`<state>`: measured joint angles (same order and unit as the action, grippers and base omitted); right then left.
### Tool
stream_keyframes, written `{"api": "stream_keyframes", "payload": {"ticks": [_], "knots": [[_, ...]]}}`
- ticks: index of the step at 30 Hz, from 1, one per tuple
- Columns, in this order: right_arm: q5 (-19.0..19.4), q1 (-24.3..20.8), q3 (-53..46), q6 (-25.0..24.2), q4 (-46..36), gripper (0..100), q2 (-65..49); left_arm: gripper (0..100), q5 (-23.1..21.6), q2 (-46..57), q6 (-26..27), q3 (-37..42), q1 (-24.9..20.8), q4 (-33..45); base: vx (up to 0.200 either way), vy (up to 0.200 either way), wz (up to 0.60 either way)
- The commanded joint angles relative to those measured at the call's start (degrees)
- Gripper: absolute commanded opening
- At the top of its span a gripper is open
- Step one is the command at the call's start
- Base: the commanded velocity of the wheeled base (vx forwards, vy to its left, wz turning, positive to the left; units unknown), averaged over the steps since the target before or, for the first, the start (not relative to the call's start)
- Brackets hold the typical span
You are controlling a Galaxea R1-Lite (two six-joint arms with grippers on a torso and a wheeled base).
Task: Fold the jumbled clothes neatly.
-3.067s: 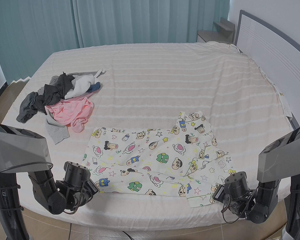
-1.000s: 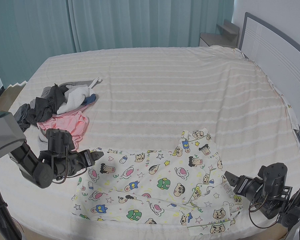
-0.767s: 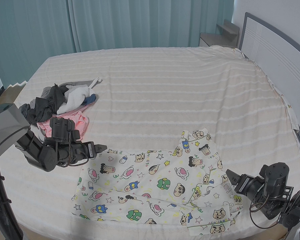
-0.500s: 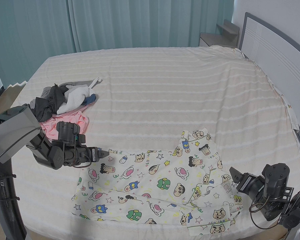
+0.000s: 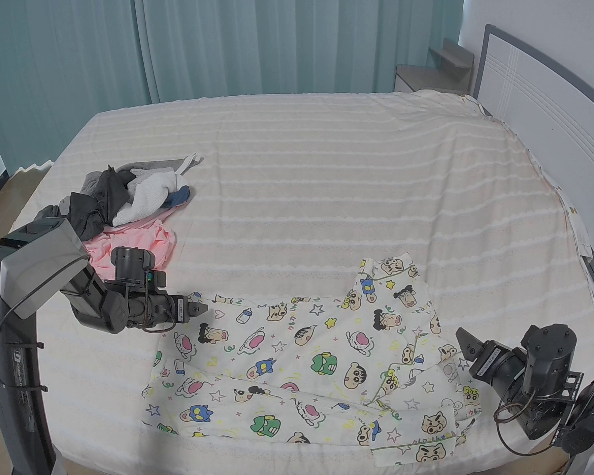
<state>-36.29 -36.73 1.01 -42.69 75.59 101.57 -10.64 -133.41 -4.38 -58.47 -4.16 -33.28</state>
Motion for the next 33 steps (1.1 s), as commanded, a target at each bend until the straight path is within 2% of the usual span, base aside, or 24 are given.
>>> {"api": "stream_keyframes", "payload": {"ticks": [1,17,18,27,30,32,33], "knots": [[0.0,-0.1,-1.0,-0.4,0.0,100,0.5,100,0.1,-1.8,0.2,-1.3,-0.1,-0.1,0.0,0.0,0.0],[0.1,-0.8,-1.0,-0.5,0.0,100,0.6,100,-0.3,-4.5,-0.1,-3.5,-0.5,-0.4,0.0,0.0,0.0],[0.1,-0.8,-1.0,-0.5,0.0,100,0.6,0,-0.3,-4.5,-0.1,-3.5,-0.5,-0.4,0.0,0.0,0.0],[0.3,-0.8,-1.0,0.2,0.0,100,0.5,0,0.1,-4.4,-0.3,-4.0,-0.4,-1.3,0.0,0.0,0.0],[0.7,-0.7,-1.0,3.4,0.2,100,-0.2,0,0.4,-4.2,-0.3,-3.6,-0.3,-2.8,0.0,0.0,0.0],[2.3,-0.1,-1.0,4.7,0.4,100,-0.1,0,0.8,-4.0,-0.4,-3.6,-0.2,-3.0,0.0,0.0,0.0],[5.4,1.4,-0.6,6.2,0.4,100,0.3,0,1.3,-3.6,-0.4,-3.6,-0.2,-3.6,0.0,0.0,0.0]]}}
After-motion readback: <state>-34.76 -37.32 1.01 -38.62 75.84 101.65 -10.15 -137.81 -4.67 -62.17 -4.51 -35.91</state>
